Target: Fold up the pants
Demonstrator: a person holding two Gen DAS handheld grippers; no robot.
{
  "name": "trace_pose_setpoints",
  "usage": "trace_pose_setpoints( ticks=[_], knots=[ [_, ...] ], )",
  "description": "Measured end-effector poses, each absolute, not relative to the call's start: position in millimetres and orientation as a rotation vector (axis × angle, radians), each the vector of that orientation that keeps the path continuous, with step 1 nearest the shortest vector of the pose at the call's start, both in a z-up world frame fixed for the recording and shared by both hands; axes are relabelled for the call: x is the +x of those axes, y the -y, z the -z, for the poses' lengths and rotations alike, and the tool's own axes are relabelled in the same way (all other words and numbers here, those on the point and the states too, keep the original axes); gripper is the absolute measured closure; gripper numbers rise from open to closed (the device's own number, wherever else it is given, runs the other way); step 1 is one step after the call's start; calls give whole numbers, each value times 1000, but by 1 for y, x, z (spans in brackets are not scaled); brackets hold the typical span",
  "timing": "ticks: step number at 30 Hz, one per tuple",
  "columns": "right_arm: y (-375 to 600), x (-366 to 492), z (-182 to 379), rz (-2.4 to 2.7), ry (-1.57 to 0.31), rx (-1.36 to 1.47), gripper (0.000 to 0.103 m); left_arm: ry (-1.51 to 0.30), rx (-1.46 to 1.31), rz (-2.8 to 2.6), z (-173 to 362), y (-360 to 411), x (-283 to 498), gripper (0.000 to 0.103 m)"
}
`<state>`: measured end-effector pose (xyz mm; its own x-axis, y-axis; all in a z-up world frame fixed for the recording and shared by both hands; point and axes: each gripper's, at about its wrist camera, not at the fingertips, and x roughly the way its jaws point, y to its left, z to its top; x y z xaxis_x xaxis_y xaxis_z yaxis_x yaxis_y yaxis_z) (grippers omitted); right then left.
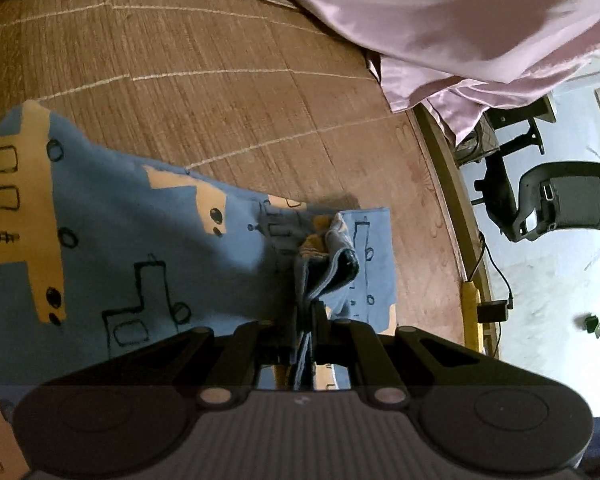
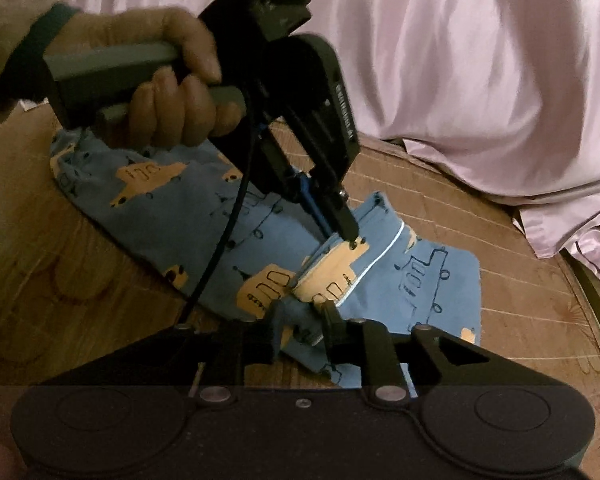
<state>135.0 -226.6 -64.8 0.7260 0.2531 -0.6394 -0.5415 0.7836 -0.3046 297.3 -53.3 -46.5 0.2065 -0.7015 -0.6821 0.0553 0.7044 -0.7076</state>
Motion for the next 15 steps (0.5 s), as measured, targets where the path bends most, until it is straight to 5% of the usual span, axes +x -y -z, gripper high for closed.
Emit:
trace_pose_setpoints(
  ticks=[3, 15],
  knots=[
    [222, 136, 69, -461, -610, -517, 69, -1279, -647, 557, 45, 56, 296, 96],
    [214, 148, 76, -431, -617, -537, 73, -1277, -642, 519, 48, 57, 294, 96]
  ],
)
